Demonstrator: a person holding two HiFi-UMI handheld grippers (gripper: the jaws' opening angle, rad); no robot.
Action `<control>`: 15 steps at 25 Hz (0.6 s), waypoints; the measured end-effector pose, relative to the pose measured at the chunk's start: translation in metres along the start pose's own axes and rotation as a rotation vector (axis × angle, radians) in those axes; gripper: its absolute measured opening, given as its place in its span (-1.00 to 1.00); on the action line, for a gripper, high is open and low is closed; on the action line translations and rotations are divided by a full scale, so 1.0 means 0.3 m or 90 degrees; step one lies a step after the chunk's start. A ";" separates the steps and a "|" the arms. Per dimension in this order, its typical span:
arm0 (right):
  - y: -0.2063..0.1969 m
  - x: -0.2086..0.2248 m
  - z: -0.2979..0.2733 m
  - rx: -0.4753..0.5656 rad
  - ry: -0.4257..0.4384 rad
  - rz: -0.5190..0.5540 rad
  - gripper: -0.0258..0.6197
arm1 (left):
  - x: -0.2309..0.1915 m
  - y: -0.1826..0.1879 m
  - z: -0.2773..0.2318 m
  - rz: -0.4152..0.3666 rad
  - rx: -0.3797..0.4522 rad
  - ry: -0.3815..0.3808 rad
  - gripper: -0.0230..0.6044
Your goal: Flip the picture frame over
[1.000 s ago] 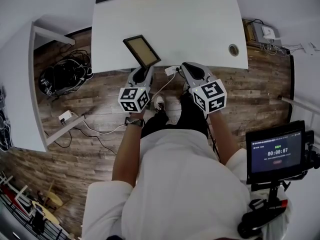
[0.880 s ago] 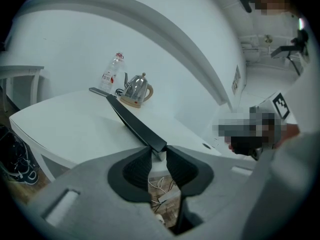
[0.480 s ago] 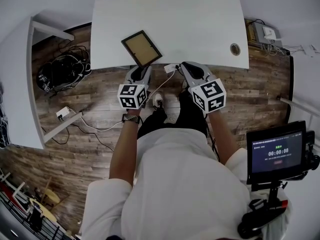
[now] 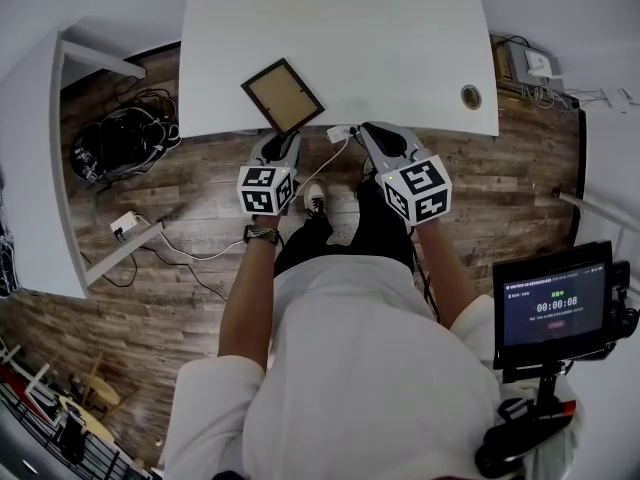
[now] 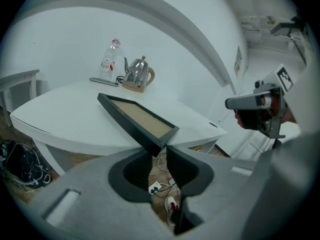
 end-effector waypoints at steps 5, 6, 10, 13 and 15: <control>0.001 -0.006 -0.004 -0.001 0.003 0.001 -0.92 | -0.008 -0.019 -0.008 0.010 -0.008 0.001 -0.63; 0.000 -0.006 -0.004 -0.001 0.003 0.001 -0.92 | -0.009 -0.025 -0.011 0.011 -0.011 0.001 -0.64; -0.004 -0.001 -0.002 -0.003 0.001 0.001 -0.92 | -0.010 -0.046 -0.019 0.016 -0.021 0.002 -0.64; -0.005 0.001 -0.002 -0.004 0.001 0.003 -0.92 | -0.017 -0.069 -0.022 0.016 -0.036 0.014 -0.64; -0.005 0.001 -0.002 -0.004 0.001 0.003 -0.92 | -0.024 -0.086 -0.022 0.017 -0.044 0.026 -0.64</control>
Point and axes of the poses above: the fingertips, and each gripper's own axes: z backward along the fingers, x to its right, y out of its top, the point moved 3 cm from there along z, backward along the fingers, and after that the axes turned 7 degrees about -x, right-handed, at the moved point
